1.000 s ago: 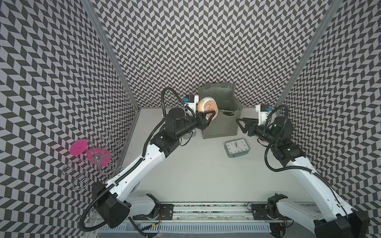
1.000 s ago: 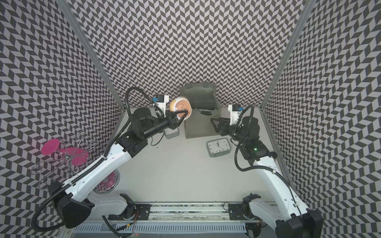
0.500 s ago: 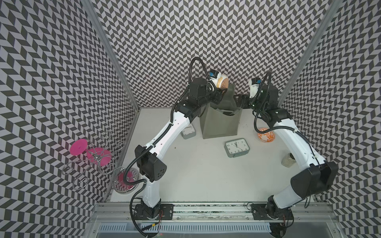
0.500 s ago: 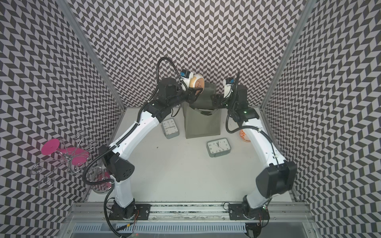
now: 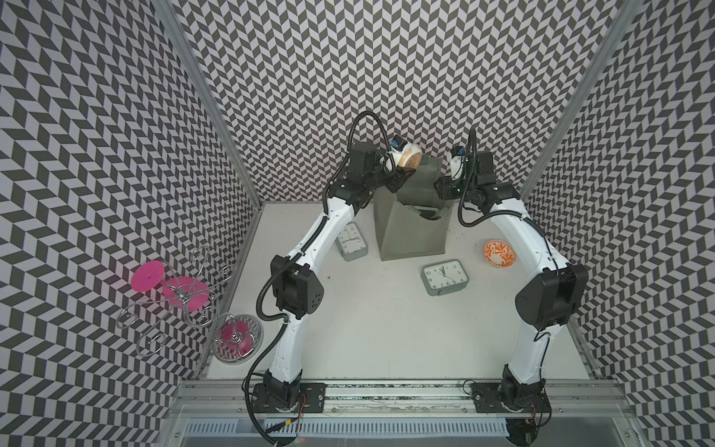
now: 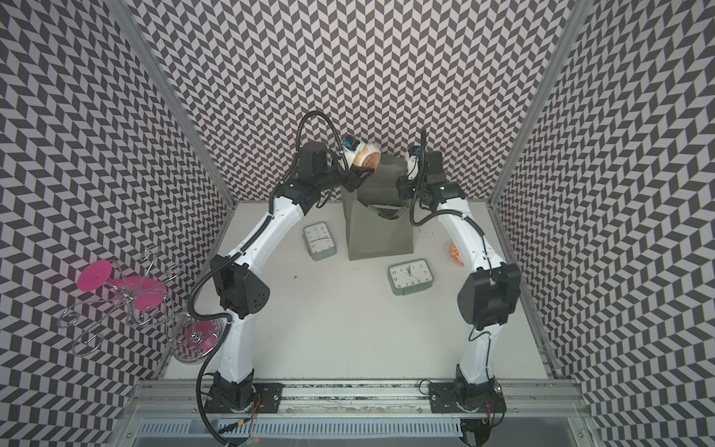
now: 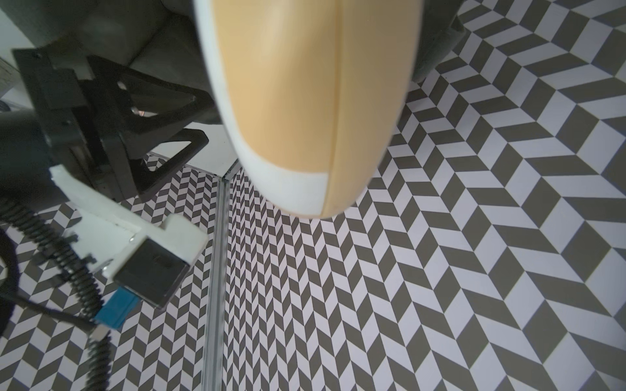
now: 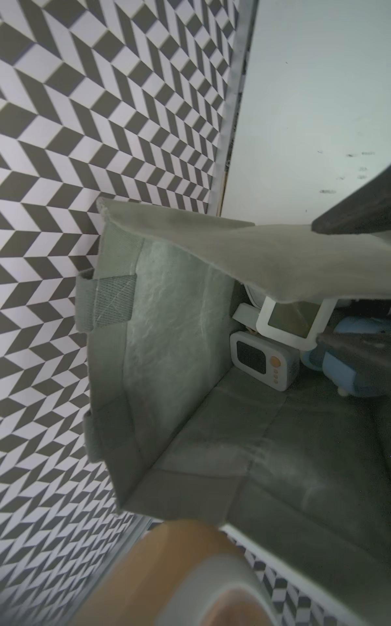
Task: Put the alarm clock into the canvas bag
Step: Place the alarm at the canvas bag.
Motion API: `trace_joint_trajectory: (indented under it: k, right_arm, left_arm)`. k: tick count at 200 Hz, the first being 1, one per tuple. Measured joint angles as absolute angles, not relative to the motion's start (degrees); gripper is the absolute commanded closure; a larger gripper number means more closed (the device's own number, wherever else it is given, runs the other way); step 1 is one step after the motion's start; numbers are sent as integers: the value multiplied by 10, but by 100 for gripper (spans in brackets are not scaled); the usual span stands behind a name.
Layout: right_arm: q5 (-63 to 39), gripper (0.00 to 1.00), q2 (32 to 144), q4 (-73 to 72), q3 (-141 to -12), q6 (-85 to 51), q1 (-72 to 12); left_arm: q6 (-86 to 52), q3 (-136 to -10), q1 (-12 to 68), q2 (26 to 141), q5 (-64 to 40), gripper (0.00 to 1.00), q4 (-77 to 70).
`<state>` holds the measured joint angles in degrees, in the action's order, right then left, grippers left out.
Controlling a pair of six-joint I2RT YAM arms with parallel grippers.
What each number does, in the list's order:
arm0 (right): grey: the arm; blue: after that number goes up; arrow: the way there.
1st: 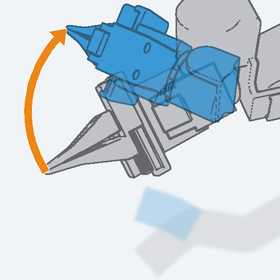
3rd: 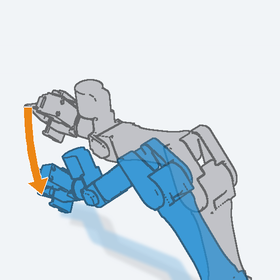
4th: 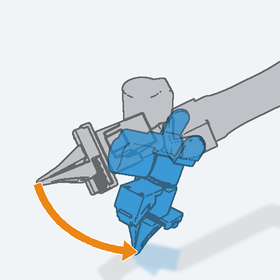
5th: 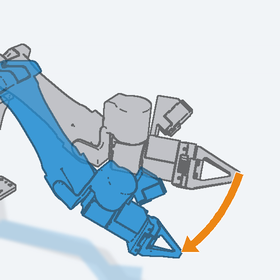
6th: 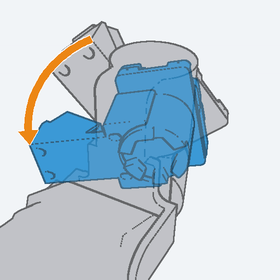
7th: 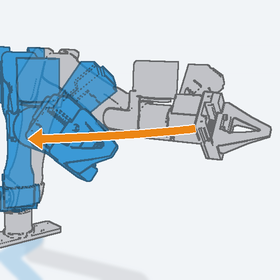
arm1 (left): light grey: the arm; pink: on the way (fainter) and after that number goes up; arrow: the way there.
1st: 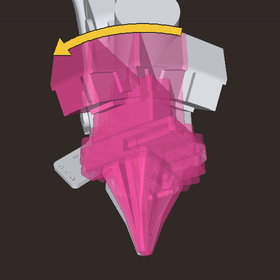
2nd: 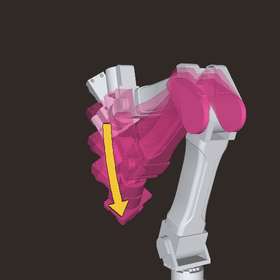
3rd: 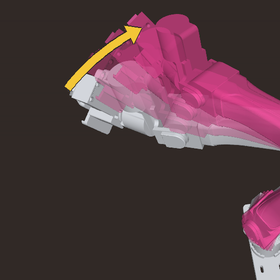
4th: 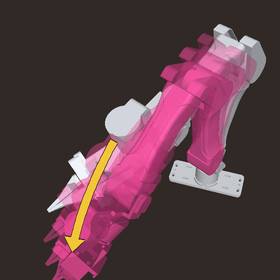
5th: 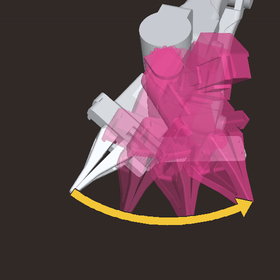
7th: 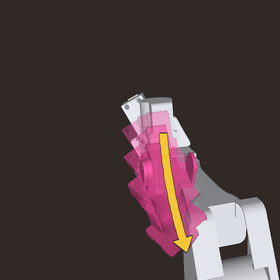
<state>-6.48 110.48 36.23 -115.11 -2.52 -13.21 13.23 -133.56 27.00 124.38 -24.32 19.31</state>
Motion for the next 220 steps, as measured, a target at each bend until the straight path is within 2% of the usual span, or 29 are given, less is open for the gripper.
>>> trace_joint_trajectory:
  k: [44,91,126,149,179,220]
  right_arm:
    - [-38,100,1106,383,-1166,-20,-132]
    - [-27,100,1085,377,-1138,-19,-132]
    - [-31,100,1060,366,-1103,-20,-132]
    - [-36,100,1042,349,-1074,-25,-131]
    - [-45,100,1028,332,-1050,-29,-130]
    - [-54,100,1005,310,-1014,-31,-130]
  left_arm:
    - [172,-1339,271,1261,-295,63,191]
    - [225,-1340,273,1293,-330,62,194]
    - [203,-1352,273,1310,-354,60,194]
    - [136,-1367,272,1327,-367,58,193]
    - [12,-1407,265,1366,-388,66,192]
    - [-132,-1413,254,1384,-406,64,197]
